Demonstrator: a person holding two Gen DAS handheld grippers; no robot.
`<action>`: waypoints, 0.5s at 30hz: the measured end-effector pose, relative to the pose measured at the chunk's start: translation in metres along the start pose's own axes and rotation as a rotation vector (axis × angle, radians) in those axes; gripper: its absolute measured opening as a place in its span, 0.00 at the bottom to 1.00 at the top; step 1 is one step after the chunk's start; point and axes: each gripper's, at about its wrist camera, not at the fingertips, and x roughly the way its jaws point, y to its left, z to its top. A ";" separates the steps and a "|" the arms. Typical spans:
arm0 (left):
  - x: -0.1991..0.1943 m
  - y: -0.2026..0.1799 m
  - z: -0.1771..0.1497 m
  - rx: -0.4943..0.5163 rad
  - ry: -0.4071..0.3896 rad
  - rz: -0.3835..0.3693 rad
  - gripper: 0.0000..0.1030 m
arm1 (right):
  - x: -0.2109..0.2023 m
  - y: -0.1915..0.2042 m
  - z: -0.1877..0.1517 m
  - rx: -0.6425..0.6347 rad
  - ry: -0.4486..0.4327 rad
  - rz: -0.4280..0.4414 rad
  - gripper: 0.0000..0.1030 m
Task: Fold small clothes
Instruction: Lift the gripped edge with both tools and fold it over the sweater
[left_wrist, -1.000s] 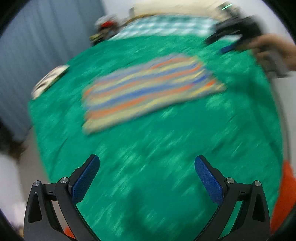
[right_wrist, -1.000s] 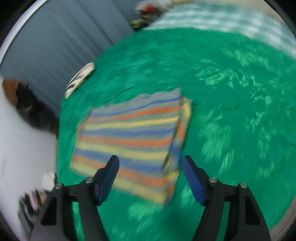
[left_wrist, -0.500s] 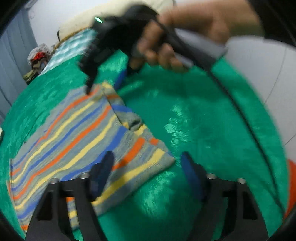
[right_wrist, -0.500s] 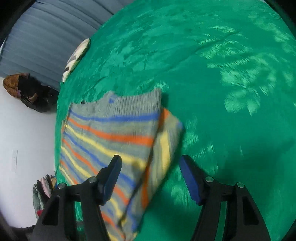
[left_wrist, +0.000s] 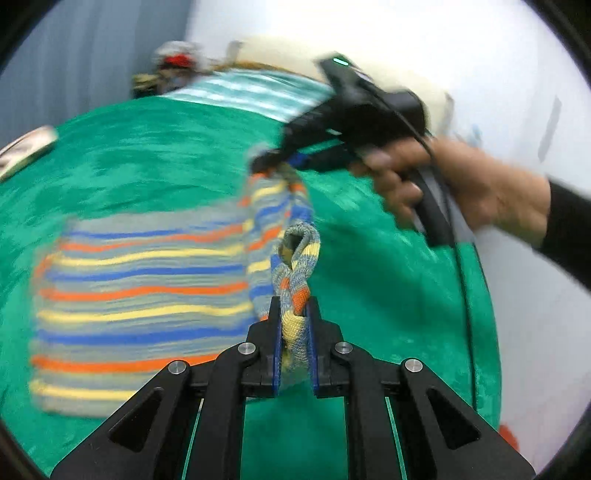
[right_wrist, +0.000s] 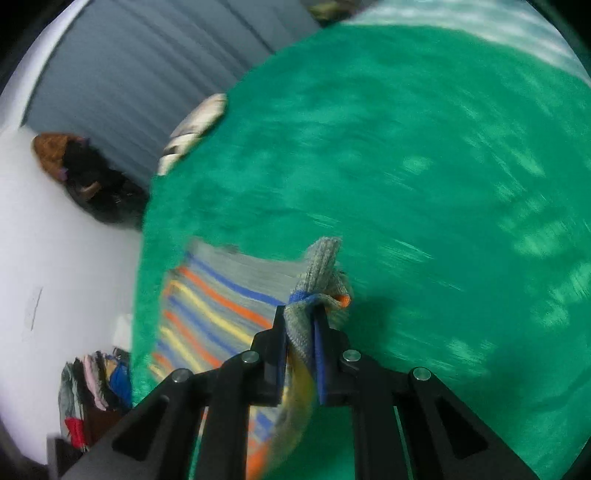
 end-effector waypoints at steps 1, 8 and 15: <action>-0.013 0.019 -0.001 -0.042 -0.008 0.020 0.09 | 0.006 0.016 0.005 -0.011 -0.004 0.014 0.12; -0.043 0.122 -0.032 -0.228 0.022 0.194 0.09 | 0.100 0.145 0.031 -0.140 0.044 0.110 0.11; -0.035 0.174 -0.056 -0.296 0.120 0.285 0.24 | 0.188 0.198 0.024 -0.187 0.109 0.115 0.11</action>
